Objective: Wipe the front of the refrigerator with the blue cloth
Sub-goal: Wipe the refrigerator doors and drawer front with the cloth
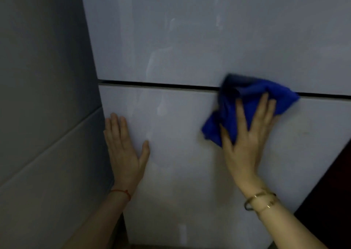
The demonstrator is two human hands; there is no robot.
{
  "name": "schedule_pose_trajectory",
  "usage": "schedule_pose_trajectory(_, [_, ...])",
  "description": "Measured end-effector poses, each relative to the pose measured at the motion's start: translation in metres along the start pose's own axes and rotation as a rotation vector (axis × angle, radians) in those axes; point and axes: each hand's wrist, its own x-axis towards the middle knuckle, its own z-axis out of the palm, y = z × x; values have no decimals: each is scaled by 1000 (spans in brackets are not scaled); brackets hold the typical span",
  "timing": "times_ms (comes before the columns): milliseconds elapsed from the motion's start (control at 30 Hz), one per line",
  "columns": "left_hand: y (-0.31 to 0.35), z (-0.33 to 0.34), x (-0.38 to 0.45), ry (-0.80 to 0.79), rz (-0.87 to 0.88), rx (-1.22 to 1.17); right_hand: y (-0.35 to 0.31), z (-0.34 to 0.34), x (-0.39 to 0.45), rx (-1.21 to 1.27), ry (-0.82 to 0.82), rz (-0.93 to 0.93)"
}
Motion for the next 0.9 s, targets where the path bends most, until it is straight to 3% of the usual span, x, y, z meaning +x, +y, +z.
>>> schedule_pose_trajectory(167, [-1, -1, 0, -24, -16, -18, -56, 34, -21, -48, -119, -390])
schedule_pose_trajectory(300, [-2, -2, 1, -17, 13, -8, -2, 37, -94, -165, -245, -525])
schedule_pose_trajectory(433, [0, -3, 0, -12, 14, -11, 37, 15, -76, -170, -195, -396])
schedule_pose_trajectory(567, [1, -3, 0, -26, 1, -19, -17, 17, 3, 44, 53, -98])
schedule_pose_trajectory(633, [1, -3, 0, -32, 2, -26, -42, 23, 15, 21, 59, -158])
schedule_pose_trajectory(733, [3, -2, -1, -26, -8, -39, -46, 36, -26, -14, -61, -371])
schedule_pose_trajectory(800, [6, -2, -2, -20, -16, -49, -24, 42, -76, -73, -150, -463])
schedule_pose_trajectory(900, [12, -1, -4, -7, -10, -71, 31, 32, -121, -179, -241, -441])
